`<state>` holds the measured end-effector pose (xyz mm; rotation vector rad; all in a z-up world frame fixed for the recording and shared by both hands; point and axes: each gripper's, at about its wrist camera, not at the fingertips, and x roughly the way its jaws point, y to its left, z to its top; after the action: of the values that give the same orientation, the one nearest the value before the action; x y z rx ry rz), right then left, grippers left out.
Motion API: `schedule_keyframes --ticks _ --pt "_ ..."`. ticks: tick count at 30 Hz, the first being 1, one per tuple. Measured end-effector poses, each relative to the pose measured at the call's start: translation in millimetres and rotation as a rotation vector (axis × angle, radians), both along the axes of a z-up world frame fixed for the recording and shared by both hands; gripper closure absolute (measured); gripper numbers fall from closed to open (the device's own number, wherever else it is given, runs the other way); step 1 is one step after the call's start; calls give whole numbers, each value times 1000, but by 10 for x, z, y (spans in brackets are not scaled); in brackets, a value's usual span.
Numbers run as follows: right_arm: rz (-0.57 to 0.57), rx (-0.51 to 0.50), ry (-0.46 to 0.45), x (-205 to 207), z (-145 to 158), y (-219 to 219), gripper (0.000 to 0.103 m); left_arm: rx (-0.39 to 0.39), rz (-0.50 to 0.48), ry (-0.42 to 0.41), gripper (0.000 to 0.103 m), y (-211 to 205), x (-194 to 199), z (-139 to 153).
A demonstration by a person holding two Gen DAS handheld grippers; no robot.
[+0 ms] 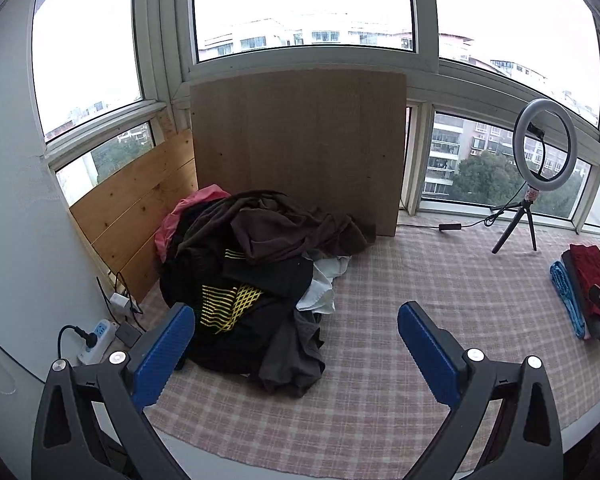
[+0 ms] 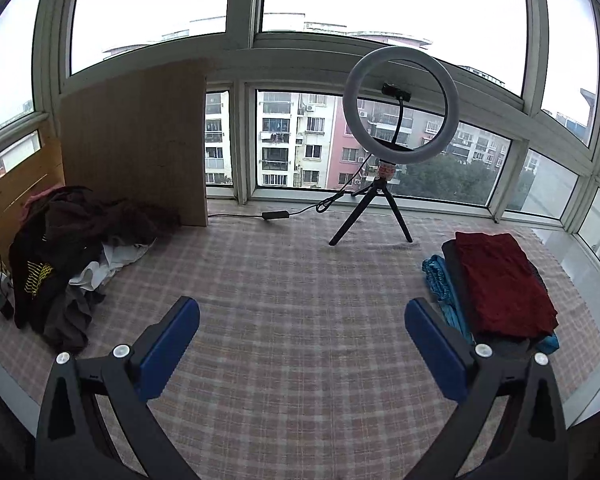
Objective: Fold clothes
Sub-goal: 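Move both grippers toward the heap of dark clothes by the board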
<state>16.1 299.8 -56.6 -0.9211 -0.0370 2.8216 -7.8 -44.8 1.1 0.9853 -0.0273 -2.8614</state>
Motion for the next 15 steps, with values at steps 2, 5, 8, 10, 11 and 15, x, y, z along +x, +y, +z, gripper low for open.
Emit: schedule_keyframes --ticks 2,5,8,10,11,15 --pt "20 3 -3 -75 -27 -129 0 -5 14 4 1 -83 -21 9" --pt "53 0 -3 -208 1 -253 0 -13 36 10 1 -218 -67 25" --pt "86 -9 -3 -353 5 -411 0 -19 58 18 1 -357 -112 41" --pt "104 -11 0 -435 4 -531 0 -24 71 24 1 -448 -146 63" --pt "112 -8 1 -485 14 -597 0 -23 77 29 1 -498 -165 74" --pt "147 -1 6 -636 54 -809 0 -23 105 44 1 -677 -233 100"
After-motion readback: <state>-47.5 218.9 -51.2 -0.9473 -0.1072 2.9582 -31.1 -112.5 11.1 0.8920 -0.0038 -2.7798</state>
